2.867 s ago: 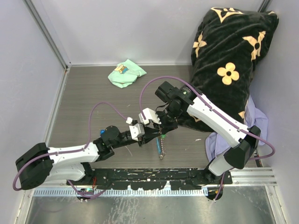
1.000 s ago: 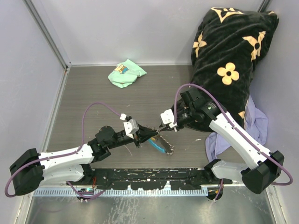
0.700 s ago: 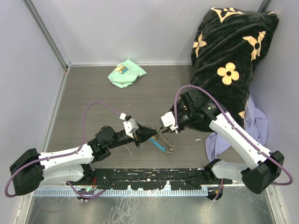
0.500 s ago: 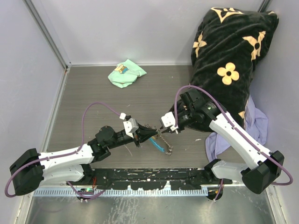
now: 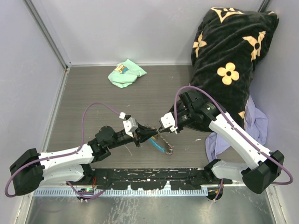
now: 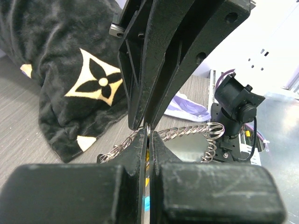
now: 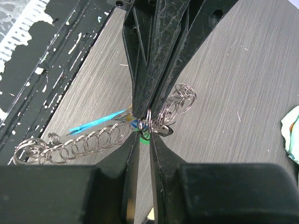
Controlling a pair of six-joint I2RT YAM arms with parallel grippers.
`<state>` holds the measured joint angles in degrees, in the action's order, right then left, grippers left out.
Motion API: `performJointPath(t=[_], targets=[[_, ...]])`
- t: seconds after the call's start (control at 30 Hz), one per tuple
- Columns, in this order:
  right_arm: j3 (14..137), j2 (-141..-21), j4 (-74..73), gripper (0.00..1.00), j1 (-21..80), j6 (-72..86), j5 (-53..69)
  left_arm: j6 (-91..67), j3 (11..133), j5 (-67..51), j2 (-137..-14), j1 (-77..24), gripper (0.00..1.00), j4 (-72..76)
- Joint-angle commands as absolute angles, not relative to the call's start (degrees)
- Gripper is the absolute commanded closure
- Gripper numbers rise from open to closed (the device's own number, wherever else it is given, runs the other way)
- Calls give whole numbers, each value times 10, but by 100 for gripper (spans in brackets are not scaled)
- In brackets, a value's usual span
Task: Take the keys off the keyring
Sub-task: Remove the key from the keyring.
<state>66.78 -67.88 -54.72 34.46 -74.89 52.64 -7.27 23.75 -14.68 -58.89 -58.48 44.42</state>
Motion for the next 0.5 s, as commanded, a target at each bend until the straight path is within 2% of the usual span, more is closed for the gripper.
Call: performJointPath(t=[0.0,0.2,0.47], targets=[[671,-668,-527,82,350,-747,542,-90,252,-133,-585,-583,100,523],[666,-660,-524,99,350,-743,535,-112,243,-99,-586,-583,100,553],[648,-653,-504,99,355,-730,546,-147,228,-33,-605,-586,100,612]])
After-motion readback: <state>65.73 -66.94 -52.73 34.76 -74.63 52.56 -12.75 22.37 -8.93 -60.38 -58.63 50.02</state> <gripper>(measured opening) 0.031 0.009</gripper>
